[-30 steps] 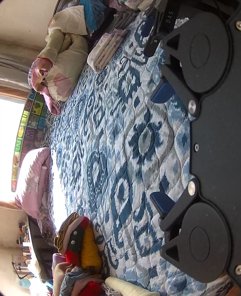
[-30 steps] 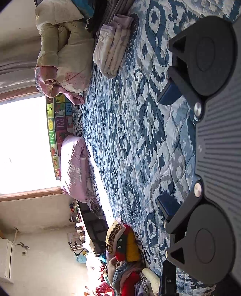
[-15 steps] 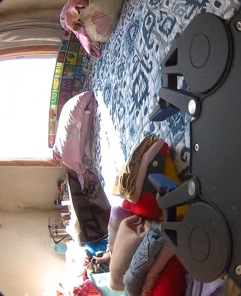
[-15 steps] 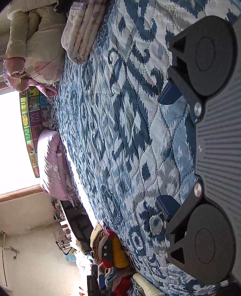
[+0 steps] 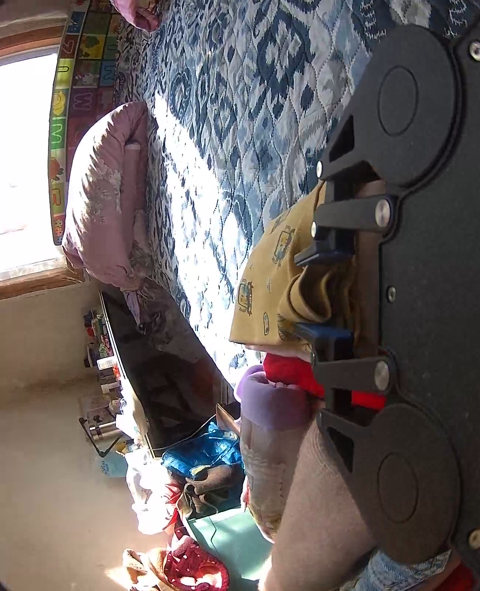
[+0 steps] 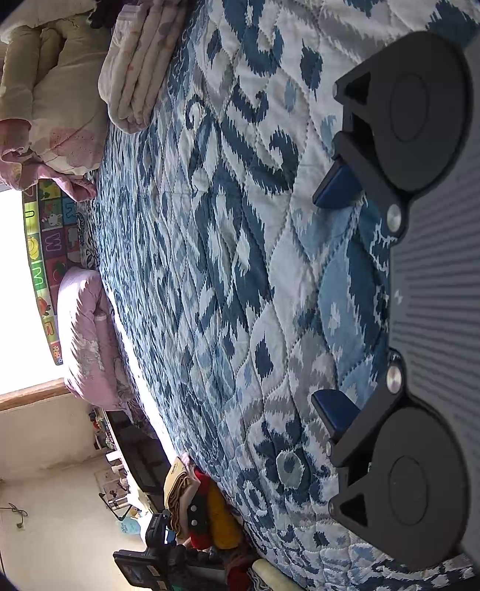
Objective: Fold clothes
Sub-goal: 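Reach the left tool to the clothes pile and grasp the yellow garment, then lift the yellow garment with the left tool and lay it on the bed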
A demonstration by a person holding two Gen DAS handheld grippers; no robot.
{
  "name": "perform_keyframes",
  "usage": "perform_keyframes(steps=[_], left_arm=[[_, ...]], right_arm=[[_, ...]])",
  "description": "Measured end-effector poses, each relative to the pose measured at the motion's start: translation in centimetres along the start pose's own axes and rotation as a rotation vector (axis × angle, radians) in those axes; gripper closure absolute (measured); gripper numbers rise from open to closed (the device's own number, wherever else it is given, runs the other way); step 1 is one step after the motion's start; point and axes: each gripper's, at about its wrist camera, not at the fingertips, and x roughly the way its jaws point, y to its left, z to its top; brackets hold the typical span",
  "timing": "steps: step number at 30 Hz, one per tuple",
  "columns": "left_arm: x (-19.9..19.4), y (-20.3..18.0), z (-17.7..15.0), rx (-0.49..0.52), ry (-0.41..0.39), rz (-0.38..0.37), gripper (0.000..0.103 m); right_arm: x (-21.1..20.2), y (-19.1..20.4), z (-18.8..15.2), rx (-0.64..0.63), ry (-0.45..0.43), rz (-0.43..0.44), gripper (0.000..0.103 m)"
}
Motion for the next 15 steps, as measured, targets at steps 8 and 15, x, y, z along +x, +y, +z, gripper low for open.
perform_keyframes(steps=[8,15], left_arm=[[-6.5,-2.0,-1.3,0.046,-0.024,-0.108,0.088],[-16.5,-6.8,-4.6,0.086,-0.022,-0.308,0.088]], right_arm=[[1.0,-0.9,0.6,0.021,-0.004,0.013,0.0],[-1.3,-2.1,0.8,0.117,-0.024,0.051,0.0]])
